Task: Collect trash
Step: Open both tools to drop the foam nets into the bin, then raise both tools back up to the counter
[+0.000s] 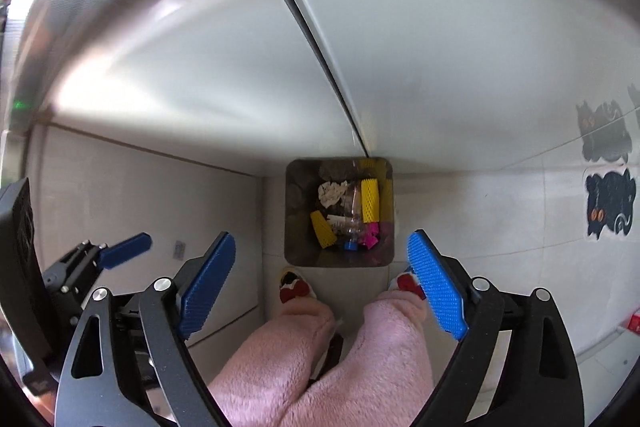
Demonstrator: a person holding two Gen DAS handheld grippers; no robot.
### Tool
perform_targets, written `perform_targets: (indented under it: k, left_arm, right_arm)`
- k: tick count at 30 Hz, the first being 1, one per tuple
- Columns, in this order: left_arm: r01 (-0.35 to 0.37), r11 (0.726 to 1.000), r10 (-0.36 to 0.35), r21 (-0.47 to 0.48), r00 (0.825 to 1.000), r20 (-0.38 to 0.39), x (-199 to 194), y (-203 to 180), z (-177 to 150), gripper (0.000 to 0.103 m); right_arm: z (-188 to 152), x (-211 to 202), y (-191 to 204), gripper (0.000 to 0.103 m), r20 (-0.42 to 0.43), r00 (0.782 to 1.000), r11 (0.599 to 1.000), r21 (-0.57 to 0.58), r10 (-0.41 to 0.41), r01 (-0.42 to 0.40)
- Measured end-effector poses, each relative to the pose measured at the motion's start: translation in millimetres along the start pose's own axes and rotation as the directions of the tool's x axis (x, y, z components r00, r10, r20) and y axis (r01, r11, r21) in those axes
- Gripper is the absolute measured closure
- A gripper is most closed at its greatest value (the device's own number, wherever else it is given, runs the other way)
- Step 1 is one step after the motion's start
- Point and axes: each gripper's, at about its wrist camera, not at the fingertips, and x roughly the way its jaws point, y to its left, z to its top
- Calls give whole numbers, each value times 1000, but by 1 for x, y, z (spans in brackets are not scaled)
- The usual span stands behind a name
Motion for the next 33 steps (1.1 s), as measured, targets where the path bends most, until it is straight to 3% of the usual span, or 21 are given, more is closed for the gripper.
perform_targets:
  k: [5,9,16,23,27,33]
  left_arm:
    - [-30,1000,30,-3,997,74,-61,-3,4,17]
    - [-41,999,42,-6,983,180,-115,-2,16,12]
    - [-70,997,71,-15,949,306,-183,5,62,9]
    - [-86,996,88,-22,924,372,-213,18,122,9]
    - [-101,995,99,-14,916,389,-214,25,155,9]
    - [-108,994,100,-1,917,386,-198,28,198,9]
  right_arm:
    - [-4,-51,6,14,55,998,1000,-10,-13,13]
    - [1,-97,8,13,132,991,1000,1,-4,4]
    - [41,-172,21,11,302,953,1000,-23,5,2]
    - [105,-200,26,11,383,924,998,-63,18,7]
    - [143,-196,35,11,387,922,996,-85,17,17]
    - [183,-171,49,13,374,927,992,-126,28,21]
